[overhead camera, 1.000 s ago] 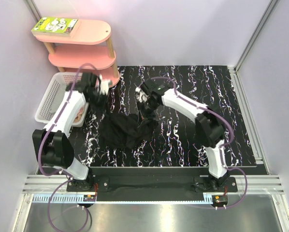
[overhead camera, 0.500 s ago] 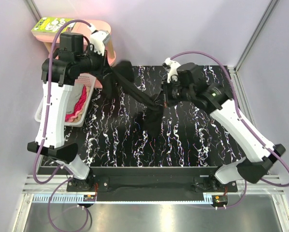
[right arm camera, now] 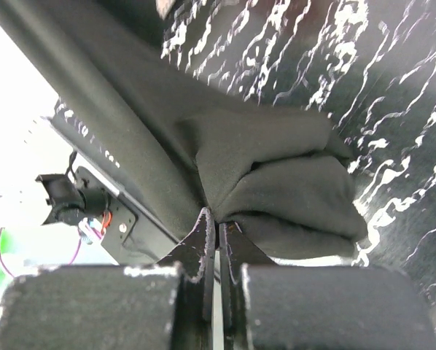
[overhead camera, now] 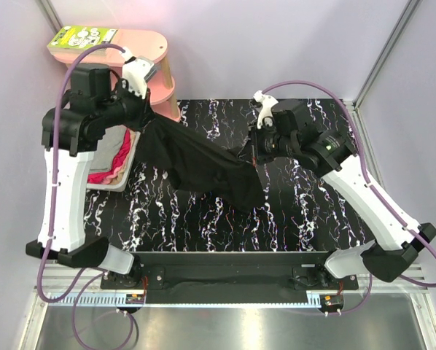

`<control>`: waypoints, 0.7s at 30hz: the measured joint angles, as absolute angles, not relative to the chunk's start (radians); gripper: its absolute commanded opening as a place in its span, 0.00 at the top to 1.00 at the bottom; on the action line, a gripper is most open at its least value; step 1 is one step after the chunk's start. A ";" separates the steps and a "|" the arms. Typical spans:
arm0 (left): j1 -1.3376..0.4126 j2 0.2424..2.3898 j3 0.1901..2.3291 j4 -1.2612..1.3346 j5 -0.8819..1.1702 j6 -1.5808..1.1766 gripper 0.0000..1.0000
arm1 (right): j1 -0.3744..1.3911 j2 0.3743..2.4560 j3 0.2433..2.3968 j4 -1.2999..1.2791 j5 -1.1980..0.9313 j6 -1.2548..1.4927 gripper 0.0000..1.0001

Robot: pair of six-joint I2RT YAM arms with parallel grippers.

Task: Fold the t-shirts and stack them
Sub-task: Flatten out the tshirt

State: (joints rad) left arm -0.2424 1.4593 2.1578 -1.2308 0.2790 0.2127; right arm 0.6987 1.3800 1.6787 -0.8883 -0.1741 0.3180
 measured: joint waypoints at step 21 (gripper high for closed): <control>-0.284 1.574 2.450 -1.155 0.052 0.164 1.00 | 0.746 1.584 1.787 -0.896 -0.483 0.291 1.00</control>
State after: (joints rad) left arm -0.2840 1.5742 2.4496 -1.1545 0.0521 0.1642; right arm 0.7460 1.5845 1.7866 -0.8955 -0.4831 0.2909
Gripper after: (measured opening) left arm 0.007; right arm 0.017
